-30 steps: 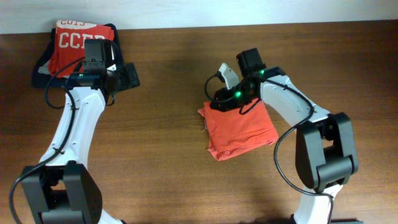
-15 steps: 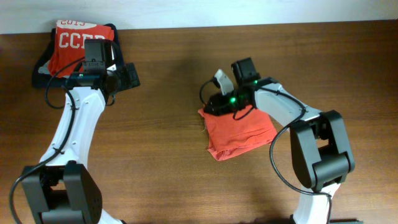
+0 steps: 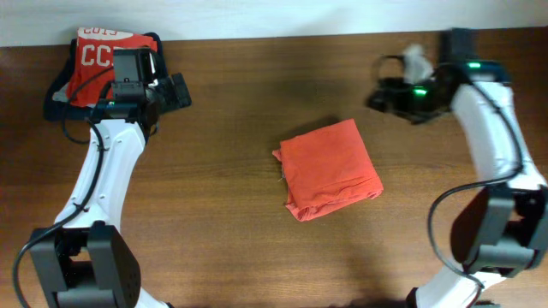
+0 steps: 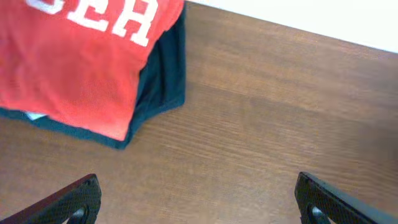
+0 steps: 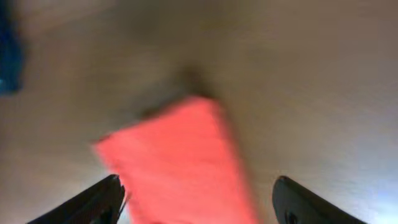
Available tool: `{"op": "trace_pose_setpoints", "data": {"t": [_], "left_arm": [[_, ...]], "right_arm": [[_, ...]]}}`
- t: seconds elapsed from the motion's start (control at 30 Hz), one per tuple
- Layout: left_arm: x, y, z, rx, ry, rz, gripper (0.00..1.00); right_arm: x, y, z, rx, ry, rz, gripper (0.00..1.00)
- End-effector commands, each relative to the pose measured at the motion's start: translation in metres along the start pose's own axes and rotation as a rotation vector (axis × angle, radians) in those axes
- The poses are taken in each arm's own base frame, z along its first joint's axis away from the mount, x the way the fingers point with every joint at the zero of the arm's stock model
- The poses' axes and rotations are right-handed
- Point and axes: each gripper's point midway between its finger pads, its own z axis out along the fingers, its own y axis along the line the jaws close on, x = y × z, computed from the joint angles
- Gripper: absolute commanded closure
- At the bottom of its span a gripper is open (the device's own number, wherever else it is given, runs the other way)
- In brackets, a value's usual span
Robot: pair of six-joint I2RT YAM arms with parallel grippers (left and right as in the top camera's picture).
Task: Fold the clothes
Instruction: 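Release the bundle and retract the right gripper to the right, then reach the left gripper to the orange bundle and grasp its edge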
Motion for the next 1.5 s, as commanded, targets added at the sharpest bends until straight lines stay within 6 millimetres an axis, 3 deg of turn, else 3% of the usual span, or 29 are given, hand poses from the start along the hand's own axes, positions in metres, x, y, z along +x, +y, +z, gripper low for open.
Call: {"op": "trace_pose_setpoints", "data": {"t": [0.0, 0.1, 0.17, 0.27, 0.3, 0.53, 0.7, 0.87, 1.33, 1.43, 1.47], "left_arm": [[0.005, -0.035, -0.003, 0.192, 0.037, 0.016, 0.01], [0.019, -0.084, -0.008, 0.412, 0.075, 0.113, 0.06], [0.035, -0.107, -0.007, 0.469, 0.114, 0.166, 0.06], [0.073, -0.139, 0.0, 0.505, 0.206, 0.249, 0.05], [0.096, -0.155, 0.005, 0.523, 0.26, 0.293, 0.05], [0.17, -0.204, 0.019, 0.579, 0.405, 0.437, 0.03], [0.199, -0.229, 0.011, 0.625, 0.431, 0.548, 0.03], [0.215, -0.234, 0.013, 0.629, 0.464, 0.568, 0.03], [0.249, -0.224, 0.035, 0.596, 0.566, 0.567, 0.04], [0.252, -0.223, 0.037, 0.596, 0.575, 0.566, 0.11], [0.252, -0.224, 0.037, 0.597, 0.576, 0.566, 0.22]], "right_arm": [[0.002, -0.07, -0.025, 0.175, -0.015, 0.128, 0.15], [0.009, -0.106, -0.042, 0.212, -0.02, 0.224, 0.02], [0.011, -0.123, -0.051, 0.221, -0.035, 0.27, 0.01], [0.012, -0.145, -0.063, 0.234, -0.063, 0.324, 0.01], [0.013, -0.155, -0.069, 0.239, -0.076, 0.349, 0.01], [0.016, -0.173, -0.079, 0.25, -0.096, 0.396, 0.01], [0.016, -0.173, -0.079, 0.25, -0.096, 0.396, 0.01], [0.016, -0.173, -0.079, 0.25, -0.095, 0.396, 0.01], [0.016, -0.173, -0.079, 0.25, -0.096, 0.396, 0.01], [0.016, -0.173, -0.079, 0.25, -0.096, 0.396, 0.01], [0.016, -0.173, -0.079, 0.249, -0.096, 0.396, 0.01]]}}
